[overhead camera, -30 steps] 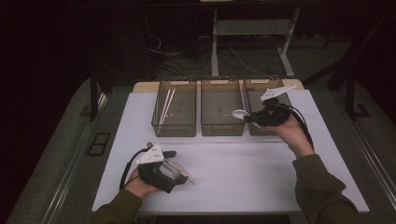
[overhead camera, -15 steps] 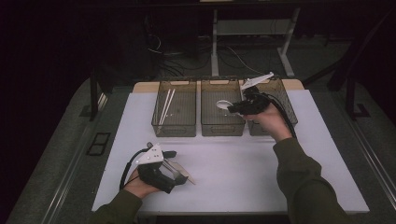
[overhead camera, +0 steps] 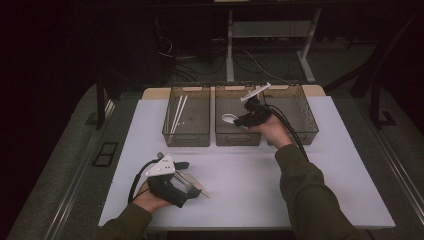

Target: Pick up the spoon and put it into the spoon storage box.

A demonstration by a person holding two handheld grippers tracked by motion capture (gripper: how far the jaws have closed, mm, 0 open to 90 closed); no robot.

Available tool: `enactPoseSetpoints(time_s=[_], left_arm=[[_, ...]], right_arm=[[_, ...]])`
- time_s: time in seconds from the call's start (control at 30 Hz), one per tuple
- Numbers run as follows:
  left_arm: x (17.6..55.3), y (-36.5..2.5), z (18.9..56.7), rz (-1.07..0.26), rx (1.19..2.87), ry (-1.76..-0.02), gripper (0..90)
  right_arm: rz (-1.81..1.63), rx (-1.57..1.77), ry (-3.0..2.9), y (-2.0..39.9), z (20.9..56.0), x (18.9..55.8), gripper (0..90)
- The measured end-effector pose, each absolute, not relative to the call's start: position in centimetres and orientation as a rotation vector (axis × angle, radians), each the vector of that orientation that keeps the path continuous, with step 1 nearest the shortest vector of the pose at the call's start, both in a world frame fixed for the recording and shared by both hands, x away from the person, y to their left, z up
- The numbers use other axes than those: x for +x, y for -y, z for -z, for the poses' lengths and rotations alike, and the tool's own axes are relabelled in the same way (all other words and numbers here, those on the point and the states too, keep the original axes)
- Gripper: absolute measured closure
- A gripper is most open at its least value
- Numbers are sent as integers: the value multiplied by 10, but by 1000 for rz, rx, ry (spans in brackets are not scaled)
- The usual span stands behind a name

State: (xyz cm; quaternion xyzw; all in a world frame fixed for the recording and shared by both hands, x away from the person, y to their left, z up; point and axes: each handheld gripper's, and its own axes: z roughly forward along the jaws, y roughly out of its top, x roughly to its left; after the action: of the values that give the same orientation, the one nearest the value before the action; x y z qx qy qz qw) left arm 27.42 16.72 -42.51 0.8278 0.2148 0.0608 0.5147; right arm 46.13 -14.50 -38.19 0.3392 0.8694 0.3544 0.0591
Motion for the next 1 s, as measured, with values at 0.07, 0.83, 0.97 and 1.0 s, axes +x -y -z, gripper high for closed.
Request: enactPoseSetpoints(time_s=[0.07,0.83,0.97,1.0], left_arm=[[274,-167,425,-144,1988,-518,0],[274,-168,425,-149,1989,-523,0],[274,-168,425,-150,1991,-529,0],[274,-168,425,-151,1989,-531,0]], right_arm=[[-1062,1030,-2640,143,385,462,806],[-1305,1031,-2531,167,360,435,458],[-1326,1024,-2518,179,357,423,424],[-1326,1023,-2517,182,356,420,418]])
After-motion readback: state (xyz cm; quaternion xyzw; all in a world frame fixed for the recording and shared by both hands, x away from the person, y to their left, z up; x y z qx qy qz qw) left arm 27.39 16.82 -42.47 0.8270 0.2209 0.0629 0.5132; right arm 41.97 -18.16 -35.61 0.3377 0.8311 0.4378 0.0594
